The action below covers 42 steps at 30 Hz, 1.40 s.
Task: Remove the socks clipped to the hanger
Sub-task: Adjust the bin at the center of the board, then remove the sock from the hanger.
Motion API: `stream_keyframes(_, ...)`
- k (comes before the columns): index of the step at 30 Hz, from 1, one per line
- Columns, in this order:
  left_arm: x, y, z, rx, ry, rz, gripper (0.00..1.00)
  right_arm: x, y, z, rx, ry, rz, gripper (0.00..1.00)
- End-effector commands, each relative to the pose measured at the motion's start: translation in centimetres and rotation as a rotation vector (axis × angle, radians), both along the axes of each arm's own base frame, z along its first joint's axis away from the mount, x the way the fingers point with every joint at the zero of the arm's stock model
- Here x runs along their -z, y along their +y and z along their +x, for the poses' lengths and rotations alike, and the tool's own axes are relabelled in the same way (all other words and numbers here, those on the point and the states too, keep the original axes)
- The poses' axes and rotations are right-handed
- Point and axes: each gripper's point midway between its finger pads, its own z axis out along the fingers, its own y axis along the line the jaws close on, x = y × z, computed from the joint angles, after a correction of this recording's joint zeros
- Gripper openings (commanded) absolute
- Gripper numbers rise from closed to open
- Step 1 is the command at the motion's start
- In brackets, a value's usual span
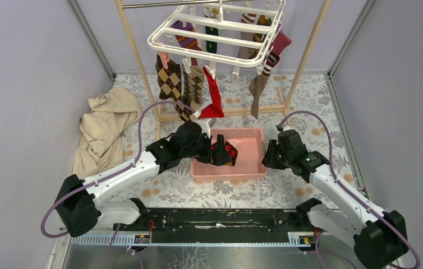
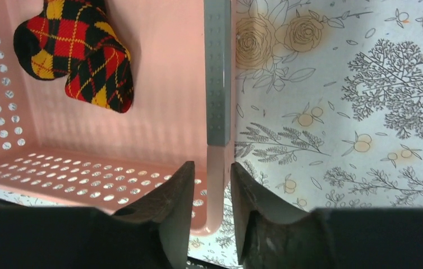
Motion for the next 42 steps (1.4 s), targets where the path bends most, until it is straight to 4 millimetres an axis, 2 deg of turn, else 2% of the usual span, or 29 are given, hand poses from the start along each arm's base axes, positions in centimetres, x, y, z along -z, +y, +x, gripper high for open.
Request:
stream_keyframes(1, -1.8, -0.5, 0.4, 0.006, -0.048, -0.022, 0.99, -1.2, 0.5, -1.2, 0.010, 0.000, 0.061, 0.44)
stream_keyframes(3, -1.7, -0.6, 0.5, 0.005, -0.048, -0.020, 0.99, -2.6, 0.6, -0.8, 0.008, -0.033, 0.074, 0.50)
stream_keyframes(6, -1.7, -0.6, 0.7, 0.000, -0.046, -0.016, 0.99, -5.9, 0.7, 0.5, 0.015, -0.121, 0.087, 0.57)
stream_keyframes(12, -2.8, -0.3, 0.5, -0.009, -0.068, -0.041, 0.99, -12.1, 0.6, 4.4, 0.037, -0.347, 0.080, 0.60)
stream_keyframes(16, -4.1, 0.8, 0.5, -0.047, -0.116, -0.062, 0.99, -16.3, 3.2, 6.1, -0.022, -0.491, 0.216, 0.60)
stream_keyframes(20, -5.4, 2.2, 0.3, -0.093, -0.155, -0.080, 0.99, -20.6, 6.0, 6.8, -0.132, -0.592, 0.337, 0.55)
stream_keyframes(24, -6.7, 2.9, -0.3, -0.099, -0.181, -0.116, 0.99, -24.8, 7.7, 6.8, -0.217, -0.686, 0.423, 0.54)
stream_keyframes(28, -6.9, 3.4, -0.7, -0.104, -0.189, -0.128, 0.99, -28.8, 8.9, 6.1, -0.277, -0.791, 0.494, 0.52)
stream_keyframes(31, -6.8, 4.1, -1.0, -0.124, -0.196, -0.136, 0.99, -29.9, 9.5, 5.7, -0.302, -0.837, 0.494, 0.52)
stream_keyframes(35, -7.0, 5.0, -1.1, -0.154, -0.209, -0.139, 0.99, -29.7, 10.9, 5.4, -0.341, -0.881, 0.477, 0.52)
stream_keyframes(37, -7.1, 5.6, -1.0, -0.181, -0.218, -0.132, 0.99, -28.7, 11.5, 5.5, -0.353, -0.908, 0.453, 0.52)
stream_keyframes(42, -7.7, 7.1, -0.8, -0.242, -0.247, -0.125, 0.99, -24.6, 12.8, 6.2, -0.378, -0.944, 0.371, 0.54)
